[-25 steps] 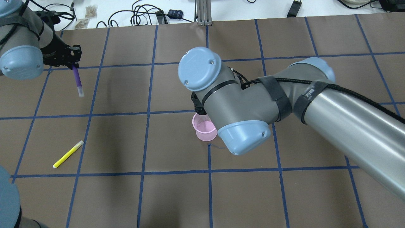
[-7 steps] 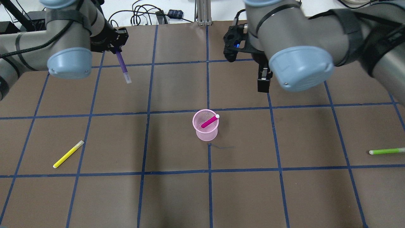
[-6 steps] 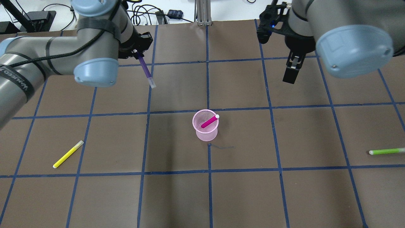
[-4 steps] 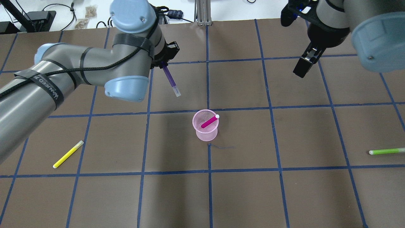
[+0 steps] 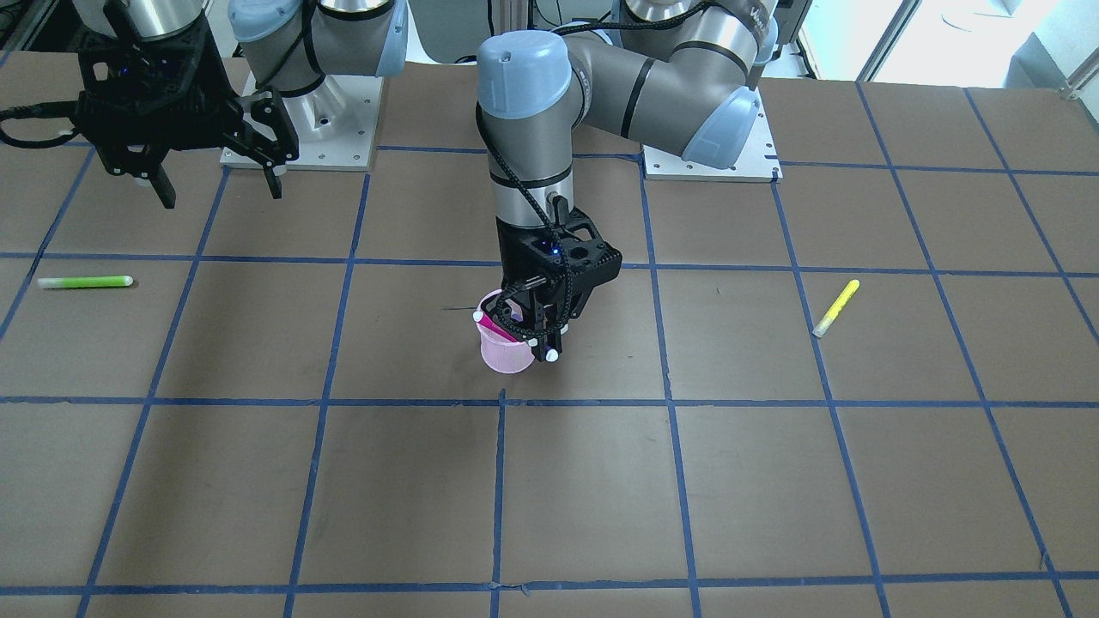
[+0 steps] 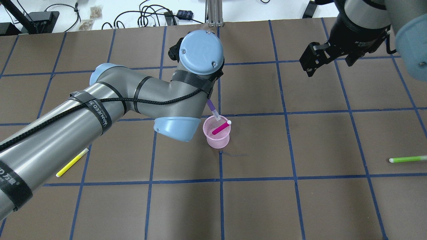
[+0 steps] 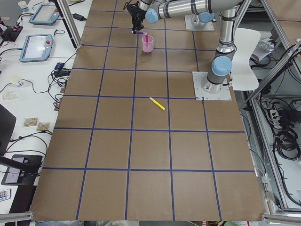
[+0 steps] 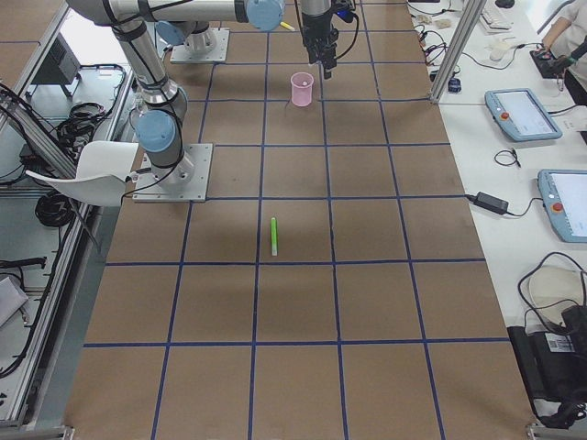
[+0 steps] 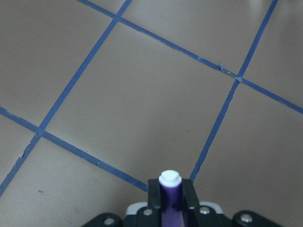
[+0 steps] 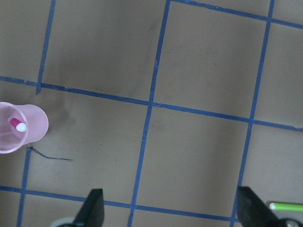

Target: Insert purple and pink pens into pink cup

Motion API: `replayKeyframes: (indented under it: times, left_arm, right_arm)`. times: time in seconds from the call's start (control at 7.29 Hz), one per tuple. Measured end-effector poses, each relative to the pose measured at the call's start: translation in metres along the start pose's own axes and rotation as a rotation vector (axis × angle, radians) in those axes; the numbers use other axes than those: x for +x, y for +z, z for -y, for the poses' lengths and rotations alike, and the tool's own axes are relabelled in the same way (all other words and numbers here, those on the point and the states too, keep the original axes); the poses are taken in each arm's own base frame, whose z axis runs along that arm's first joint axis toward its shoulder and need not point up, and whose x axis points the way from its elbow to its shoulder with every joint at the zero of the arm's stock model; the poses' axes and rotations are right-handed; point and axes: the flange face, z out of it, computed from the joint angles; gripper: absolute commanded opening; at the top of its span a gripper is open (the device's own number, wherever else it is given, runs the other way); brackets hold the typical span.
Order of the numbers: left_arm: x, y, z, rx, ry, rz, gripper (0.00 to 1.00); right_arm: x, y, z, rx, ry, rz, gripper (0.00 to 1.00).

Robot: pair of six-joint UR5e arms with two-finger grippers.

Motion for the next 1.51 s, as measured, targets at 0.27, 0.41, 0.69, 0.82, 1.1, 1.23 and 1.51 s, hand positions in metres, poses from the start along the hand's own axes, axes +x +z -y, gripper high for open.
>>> replayKeyframes:
  times: [0.27,0.41,0.69,0.82,1.1,1.23,1.51]
  left_arm:
    - [0.0,0.002,-0.015,0.026,-0.048,0.015,0.0]
    - [0.001,0.002,-0.021,0.054,-0.046,0.03,0.0]
    - [-0.003,0.008,-0.035,0.069,-0.029,0.059,0.0]
    - [-0.006,0.011,-0.04,0.072,-0.023,0.071,0.0]
    - [-0.007,0.016,-0.045,0.072,-0.016,0.085,0.0]
    - [-0.007,0.02,-0.046,0.079,-0.022,0.095,0.0]
    - [-0.005,0.023,-0.05,0.111,-0.049,0.108,0.0]
  right_arm:
    - [-0.011,-0.002,-0.003,-0.02,0.169,0.068,1.0]
    - [-0.013,-0.004,-0.003,-0.028,0.199,0.082,1.0]
    - [-0.013,-0.005,-0.002,-0.034,0.209,0.086,1.0]
    - [-0.012,-0.001,0.0,-0.048,0.212,0.07,1.0]
    - [-0.008,0.008,0.008,-0.074,0.22,0.038,1.0]
    - [-0.008,0.008,0.014,-0.073,0.223,0.042,1.0]
    - [-0.007,0.009,0.031,-0.076,0.225,0.058,1.0]
